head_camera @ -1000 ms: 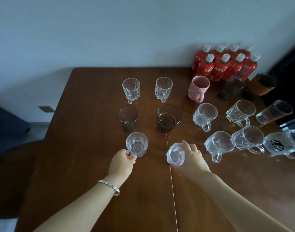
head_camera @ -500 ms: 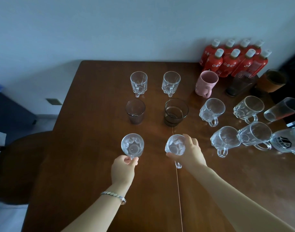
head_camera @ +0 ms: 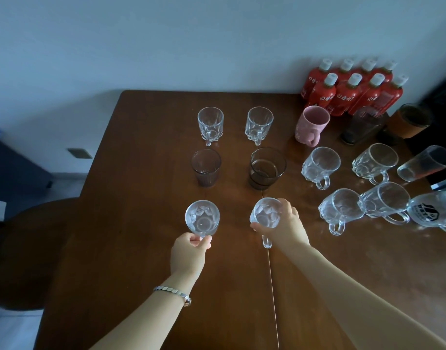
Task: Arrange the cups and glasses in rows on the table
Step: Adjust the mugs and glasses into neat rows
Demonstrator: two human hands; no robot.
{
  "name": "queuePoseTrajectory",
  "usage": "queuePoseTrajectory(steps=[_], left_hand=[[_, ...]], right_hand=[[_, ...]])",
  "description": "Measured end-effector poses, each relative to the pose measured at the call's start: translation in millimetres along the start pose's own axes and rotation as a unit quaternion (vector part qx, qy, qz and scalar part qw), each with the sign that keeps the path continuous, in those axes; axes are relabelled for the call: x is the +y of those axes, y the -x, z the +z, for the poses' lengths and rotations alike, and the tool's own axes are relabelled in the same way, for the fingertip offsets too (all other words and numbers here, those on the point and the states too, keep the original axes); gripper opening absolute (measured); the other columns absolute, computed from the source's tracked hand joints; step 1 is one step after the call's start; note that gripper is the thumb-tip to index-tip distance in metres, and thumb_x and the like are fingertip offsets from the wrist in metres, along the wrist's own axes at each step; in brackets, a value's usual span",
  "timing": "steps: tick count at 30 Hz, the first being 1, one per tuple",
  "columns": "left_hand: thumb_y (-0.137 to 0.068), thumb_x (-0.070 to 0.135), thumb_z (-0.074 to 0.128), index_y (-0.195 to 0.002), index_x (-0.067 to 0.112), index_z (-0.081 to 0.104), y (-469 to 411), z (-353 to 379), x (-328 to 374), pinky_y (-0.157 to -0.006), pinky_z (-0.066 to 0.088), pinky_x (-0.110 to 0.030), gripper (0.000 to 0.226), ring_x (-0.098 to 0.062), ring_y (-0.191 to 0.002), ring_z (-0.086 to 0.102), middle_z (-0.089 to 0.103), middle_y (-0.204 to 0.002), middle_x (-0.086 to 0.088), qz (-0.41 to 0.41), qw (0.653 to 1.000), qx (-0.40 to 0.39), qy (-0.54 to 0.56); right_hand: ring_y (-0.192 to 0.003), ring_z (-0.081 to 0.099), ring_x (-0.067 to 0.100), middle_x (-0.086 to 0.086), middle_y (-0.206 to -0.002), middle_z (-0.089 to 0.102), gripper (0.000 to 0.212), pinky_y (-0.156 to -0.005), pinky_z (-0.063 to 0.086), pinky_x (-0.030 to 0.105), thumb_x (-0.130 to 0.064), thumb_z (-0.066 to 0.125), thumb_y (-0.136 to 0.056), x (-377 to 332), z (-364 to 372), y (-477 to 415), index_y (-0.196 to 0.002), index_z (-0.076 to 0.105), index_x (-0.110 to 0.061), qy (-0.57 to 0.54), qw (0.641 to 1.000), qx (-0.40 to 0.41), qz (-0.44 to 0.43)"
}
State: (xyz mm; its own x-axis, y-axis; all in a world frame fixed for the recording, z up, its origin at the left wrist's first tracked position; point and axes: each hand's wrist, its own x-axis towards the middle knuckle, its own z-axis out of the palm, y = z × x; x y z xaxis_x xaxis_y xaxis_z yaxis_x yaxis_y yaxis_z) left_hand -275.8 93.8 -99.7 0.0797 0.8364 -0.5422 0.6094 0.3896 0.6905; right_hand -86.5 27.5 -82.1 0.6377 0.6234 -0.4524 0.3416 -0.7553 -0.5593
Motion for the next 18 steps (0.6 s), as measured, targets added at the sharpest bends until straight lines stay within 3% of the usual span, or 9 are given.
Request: queuePoseTrajectory(steps=[4,6,8,10,12,14,16,18], left_hand=[[-0.087,0.028,0.065,-0.093,0.009,0.063,0,0,0,-0.082,0.057,-0.041,0.021,-0.021,-0.089,0.07,0.071,-0.079,0.002,-0.003,1.0,-0.003,-0.008],[-0.087,0.032,0.063,-0.108,0.006,0.059,3,1,1,-0.082,0.055,-0.037,0.033,-0.021,-0.091,0.066,0.071,-0.098,-0.005,-0.008,0.999,-0.012,-0.036],[-0.087,0.036,0.062,-0.131,0.008,0.042,10,2,4,-0.082,0.053,-0.037,0.056,-0.025,-0.099,0.062,0.058,-0.123,-0.011,-0.023,0.996,-0.029,-0.083],[-0.086,0.034,0.063,-0.145,0.008,0.023,23,5,11,-0.089,0.049,-0.04,0.076,-0.032,-0.12,0.05,0.037,-0.14,-0.017,-0.007,0.988,0.004,-0.156],[-0.084,0.026,0.066,-0.145,0.006,0.025,38,9,23,-0.1,0.043,-0.041,0.076,-0.033,-0.128,0.039,0.034,-0.143,-0.018,0.096,0.971,0.075,-0.206],[-0.081,0.02,0.069,-0.14,0.006,0.037,47,21,38,-0.102,0.04,-0.041,0.068,-0.032,-0.125,0.041,0.042,-0.137,-0.017,0.234,0.944,0.098,-0.209],[-0.079,0.02,0.071,-0.134,0.004,0.045,49,41,54,-0.102,0.045,-0.042,0.063,-0.032,-0.122,0.045,0.046,-0.132,-0.017,0.322,0.92,0.064,-0.214],[-0.081,0.031,0.07,-0.141,0.007,0.037,48,67,72,-0.106,0.043,-0.037,0.073,-0.029,-0.131,0.039,0.037,-0.143,-0.016,0.338,0.908,0.008,-0.248]], right_hand=[[-0.119,0.053,0.025,0.006,-0.138,0.04,0.091,-0.089,0.049,0.039,-0.045,0.079,-0.069,1,2,-1,-0.141,0.03,-0.02,0.007,1.0,0.005,0.005],[-0.126,0.047,0.025,0.005,-0.142,0.036,0.098,-0.095,0.047,0.041,-0.047,0.079,-0.068,2,0,-1,-0.145,0.023,-0.022,0.015,1.0,-0.005,0.004],[-0.137,0.035,0.024,0.005,-0.149,0.029,0.106,-0.102,0.04,0.041,-0.049,0.078,-0.069,5,-5,1,-0.149,0.015,-0.021,0.031,0.999,-0.015,-0.001],[-0.141,0.027,0.024,0.005,-0.152,0.024,0.106,-0.107,0.035,0.04,-0.05,0.077,-0.07,11,-14,4,-0.15,0.014,-0.019,0.026,1.0,-0.015,-0.01],[-0.141,0.026,0.023,0.005,-0.151,0.026,0.097,-0.109,0.033,0.039,-0.049,0.073,-0.075,22,-27,8,-0.149,0.019,-0.018,0.025,0.999,-0.008,-0.033],[-0.139,0.031,0.022,0.004,-0.148,0.032,0.085,-0.109,0.033,0.036,-0.046,0.071,-0.079,36,-43,11,-0.147,0.028,-0.018,0.037,0.998,0.0,-0.055],[-0.134,0.036,0.02,0.003,-0.143,0.038,0.072,-0.107,0.035,0.034,-0.042,0.067,-0.083,51,-61,11,-0.143,0.035,-0.019,0.047,0.997,0.006,-0.063],[-0.129,0.042,0.02,0.003,-0.138,0.043,0.059,-0.103,0.038,0.032,-0.038,0.065,-0.086,65,-77,8,-0.138,0.043,-0.02,0.053,0.996,0.009,-0.065]])
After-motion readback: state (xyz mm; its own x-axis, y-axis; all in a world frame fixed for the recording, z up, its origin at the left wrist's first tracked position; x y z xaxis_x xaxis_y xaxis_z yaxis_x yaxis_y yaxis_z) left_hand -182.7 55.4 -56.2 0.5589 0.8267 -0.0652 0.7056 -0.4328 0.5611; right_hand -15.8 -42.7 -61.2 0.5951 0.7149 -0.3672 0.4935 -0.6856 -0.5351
